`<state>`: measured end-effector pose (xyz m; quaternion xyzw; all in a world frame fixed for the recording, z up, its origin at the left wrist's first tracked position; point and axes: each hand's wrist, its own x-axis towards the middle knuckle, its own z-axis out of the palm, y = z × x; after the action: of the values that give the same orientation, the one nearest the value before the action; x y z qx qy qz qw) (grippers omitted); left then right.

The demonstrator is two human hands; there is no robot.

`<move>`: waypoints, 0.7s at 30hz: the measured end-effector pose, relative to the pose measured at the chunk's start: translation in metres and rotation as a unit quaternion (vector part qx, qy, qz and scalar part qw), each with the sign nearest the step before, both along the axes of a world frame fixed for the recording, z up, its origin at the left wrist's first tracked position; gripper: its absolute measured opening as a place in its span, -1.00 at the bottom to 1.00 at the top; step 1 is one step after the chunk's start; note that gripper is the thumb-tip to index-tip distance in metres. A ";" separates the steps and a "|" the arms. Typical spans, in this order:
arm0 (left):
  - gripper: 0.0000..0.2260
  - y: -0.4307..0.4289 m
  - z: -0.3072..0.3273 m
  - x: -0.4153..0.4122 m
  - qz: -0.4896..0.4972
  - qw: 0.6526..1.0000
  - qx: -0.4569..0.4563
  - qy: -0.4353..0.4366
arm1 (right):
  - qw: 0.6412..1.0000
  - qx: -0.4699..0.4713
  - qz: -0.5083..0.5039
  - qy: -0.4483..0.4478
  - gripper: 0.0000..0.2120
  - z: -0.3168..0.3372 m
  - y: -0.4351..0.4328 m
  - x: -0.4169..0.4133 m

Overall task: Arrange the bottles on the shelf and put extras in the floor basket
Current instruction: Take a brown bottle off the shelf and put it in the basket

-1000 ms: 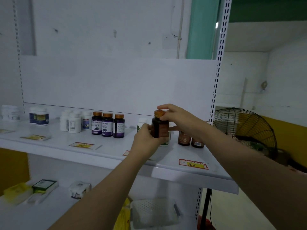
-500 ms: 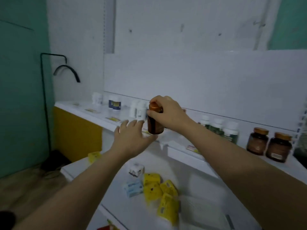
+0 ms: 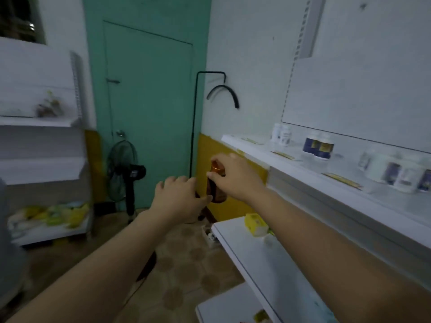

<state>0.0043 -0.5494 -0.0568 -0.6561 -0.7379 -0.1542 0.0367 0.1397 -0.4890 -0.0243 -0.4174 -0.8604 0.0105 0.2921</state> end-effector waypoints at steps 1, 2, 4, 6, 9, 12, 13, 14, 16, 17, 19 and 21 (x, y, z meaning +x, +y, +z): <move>-0.42 0.013 -0.001 -0.018 0.004 1.000 -0.008 0.004 | 1.000 -0.005 0.004 0.000 -0.63 -0.002 0.015 -0.019; -0.42 0.027 -0.003 -0.035 0.008 1.000 -0.013 0.008 | 1.000 -0.011 0.007 0.002 -0.63 -0.003 0.031 -0.037; -0.42 0.057 -0.006 -0.068 0.017 1.000 -0.018 0.012 | 1.000 -0.021 0.012 0.008 -0.64 -0.006 0.065 -0.070; -0.41 0.087 -0.011 -0.097 0.026 0.999 -0.023 0.018 | 0.999 -0.028 0.016 0.008 -0.65 -0.012 0.101 -0.101; -0.42 0.138 -0.024 -0.135 0.029 0.999 -0.038 0.021 | 0.999 -0.031 0.020 -0.010 -0.65 -0.027 0.157 -0.140; -0.42 0.200 -0.041 -0.170 0.027 0.998 -0.044 0.028 | 0.999 -0.038 0.018 -0.023 -0.65 -0.043 0.219 -0.176; -0.42 0.222 -0.046 -0.181 0.029 0.998 -0.043 0.028 | 0.999 -0.034 0.021 -0.028 -0.64 -0.048 0.240 -0.187; -0.42 0.244 -0.051 -0.190 0.033 0.998 -0.042 0.023 | 0.999 -0.030 0.021 -0.036 -0.63 -0.054 0.263 -0.198; -0.42 0.288 -0.059 -0.208 0.039 0.998 -0.042 0.017 | 0.999 -0.030 0.020 -0.036 -0.62 -0.062 0.309 -0.216; -0.42 0.311 -0.059 -0.218 0.041 0.998 -0.041 0.017 | 0.999 -0.030 0.020 -0.034 -0.61 -0.063 0.332 -0.225; -0.41 0.355 -0.058 -0.236 0.045 0.998 -0.049 0.014 | 0.999 -0.041 0.013 -0.028 -0.61 -0.067 0.377 -0.239; -0.41 0.399 -0.056 -0.252 0.041 0.998 -0.043 0.009 | 0.998 -0.058 0.001 -0.016 -0.61 -0.071 0.421 -0.252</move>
<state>-0.2477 -0.1505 -0.1127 -0.6272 -0.7700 -0.1148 0.0213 -0.1124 -0.0676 -0.0954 -0.4333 -0.8632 0.0535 0.2535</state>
